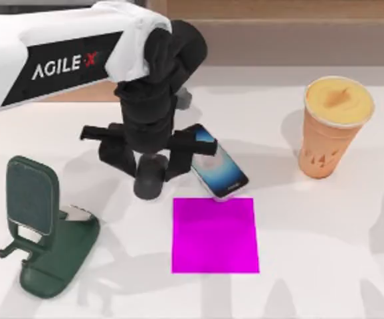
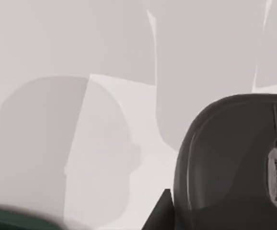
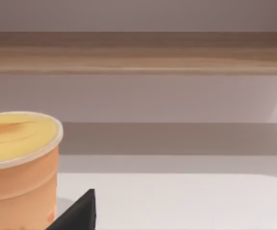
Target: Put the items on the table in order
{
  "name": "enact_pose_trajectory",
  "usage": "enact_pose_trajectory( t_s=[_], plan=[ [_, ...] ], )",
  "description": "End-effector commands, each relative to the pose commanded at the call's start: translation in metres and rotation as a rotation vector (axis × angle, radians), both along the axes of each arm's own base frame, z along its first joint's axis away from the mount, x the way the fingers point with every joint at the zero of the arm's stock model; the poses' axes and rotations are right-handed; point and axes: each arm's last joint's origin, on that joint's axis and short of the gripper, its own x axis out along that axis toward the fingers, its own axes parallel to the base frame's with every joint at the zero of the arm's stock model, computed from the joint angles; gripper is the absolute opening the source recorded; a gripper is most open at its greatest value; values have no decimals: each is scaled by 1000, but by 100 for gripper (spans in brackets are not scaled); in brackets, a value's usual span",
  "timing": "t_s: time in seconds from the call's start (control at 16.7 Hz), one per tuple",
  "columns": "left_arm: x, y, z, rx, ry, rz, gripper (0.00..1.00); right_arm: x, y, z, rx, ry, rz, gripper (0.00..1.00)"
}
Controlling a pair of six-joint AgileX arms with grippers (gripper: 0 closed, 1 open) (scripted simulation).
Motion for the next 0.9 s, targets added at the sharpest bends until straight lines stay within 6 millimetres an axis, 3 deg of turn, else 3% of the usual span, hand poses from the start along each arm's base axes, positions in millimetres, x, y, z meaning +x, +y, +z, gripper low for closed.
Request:
enact_pose_trajectory(
  t_s=[0.24, 0.42, 0.9],
  plan=[
    [-33, -54, -13, -15, 22, 140, 0, 0, 0, 0, 0, 0, 0, 100],
    [-51, -79, -20, -20, 36, 177, 0, 0, 0, 0, 0, 0, 0, 100],
    [-55, -83, -24, -21, 38, 182, 0, 0, 0, 0, 0, 0, 0, 100]
  ],
)
